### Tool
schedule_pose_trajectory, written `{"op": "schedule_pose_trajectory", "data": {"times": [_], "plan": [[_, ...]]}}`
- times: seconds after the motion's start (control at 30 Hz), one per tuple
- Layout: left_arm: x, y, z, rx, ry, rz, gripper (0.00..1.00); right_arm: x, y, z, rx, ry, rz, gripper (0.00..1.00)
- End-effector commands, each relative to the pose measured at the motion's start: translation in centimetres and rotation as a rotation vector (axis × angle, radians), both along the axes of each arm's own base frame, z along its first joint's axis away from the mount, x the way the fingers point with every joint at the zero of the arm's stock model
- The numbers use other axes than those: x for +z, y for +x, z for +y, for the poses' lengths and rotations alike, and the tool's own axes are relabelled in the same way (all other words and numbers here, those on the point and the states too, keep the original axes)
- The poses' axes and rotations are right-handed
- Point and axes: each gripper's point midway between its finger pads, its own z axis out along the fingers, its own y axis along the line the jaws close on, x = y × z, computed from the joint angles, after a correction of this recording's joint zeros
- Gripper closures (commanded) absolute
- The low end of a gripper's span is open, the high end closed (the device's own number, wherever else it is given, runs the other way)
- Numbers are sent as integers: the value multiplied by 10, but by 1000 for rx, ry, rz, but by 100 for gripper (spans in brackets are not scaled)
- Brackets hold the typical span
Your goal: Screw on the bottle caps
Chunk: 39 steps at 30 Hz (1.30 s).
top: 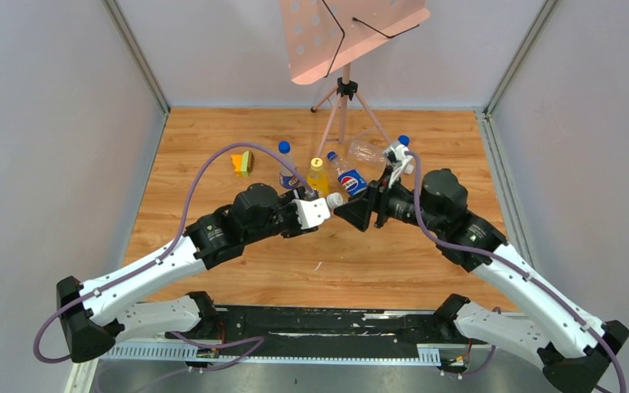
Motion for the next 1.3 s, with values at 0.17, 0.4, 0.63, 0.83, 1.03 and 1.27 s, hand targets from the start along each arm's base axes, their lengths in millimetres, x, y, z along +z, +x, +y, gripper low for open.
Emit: {"op": "schedule_pose_trajectory", "data": {"times": [0.17,0.4,0.63,0.83,1.03,1.27], "plan": [[38,4,-10,68,-213,8,97,57,-2,-7,9,237,-451,36],[41,-2,-19,37,-247,49,97,64,-1,5,51,310,-481,38],[42,-9,-28,-3,-275,96,96,58,8,13,43,341,-448,41],[44,-15,-35,-39,-298,123,96,46,15,19,35,338,-407,50],[40,-20,-40,-69,-292,150,91,32,20,21,21,318,-375,85],[44,-8,-31,27,-303,140,57,20,23,14,-2,191,-357,100]]}}
